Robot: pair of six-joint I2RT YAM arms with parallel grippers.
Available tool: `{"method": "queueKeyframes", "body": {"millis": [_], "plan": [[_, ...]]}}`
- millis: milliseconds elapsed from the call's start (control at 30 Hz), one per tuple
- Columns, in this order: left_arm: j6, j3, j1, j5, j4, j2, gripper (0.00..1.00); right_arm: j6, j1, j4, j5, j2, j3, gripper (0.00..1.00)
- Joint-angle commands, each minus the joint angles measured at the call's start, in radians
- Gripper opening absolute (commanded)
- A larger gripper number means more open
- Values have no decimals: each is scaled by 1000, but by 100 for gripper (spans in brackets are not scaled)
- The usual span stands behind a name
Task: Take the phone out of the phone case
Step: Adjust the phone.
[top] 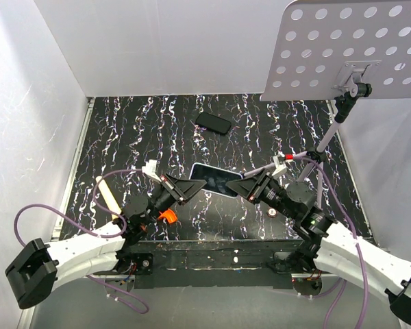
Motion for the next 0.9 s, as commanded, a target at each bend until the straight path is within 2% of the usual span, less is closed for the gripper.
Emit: {"method": "queueKeyframes", "body": {"millis": [0,100,167,233,333,433,567,700,867], "plan": [[273,118,85,261,-183,-58,0,-316,7,-424,-101,-69,160,48],[471,235,190,554,-380,-57,0,-486,5,-716,-110,-112,255,80],[626,324,242,765,-497,-20,0,-614,2,-849,-175,-112,336,90],[765,424,268,968,-633,47,0,-687,0,-939,-244,-89,410,93],[872,554,277,1232,-792,173,0,-795,-1,-1022,-369,-11,524,94],[860,622,276,1389,-785,259,0,-875,-6,-1079,-426,75,625,93],[857,680,277,1464,-763,304,0,-924,-47,-1079,-596,190,691,89],[846,728,277,1521,-763,353,0,-901,-55,-968,-795,261,696,82],[855,748,276,1567,-764,388,0,-872,-56,-897,-892,341,699,70]]}}
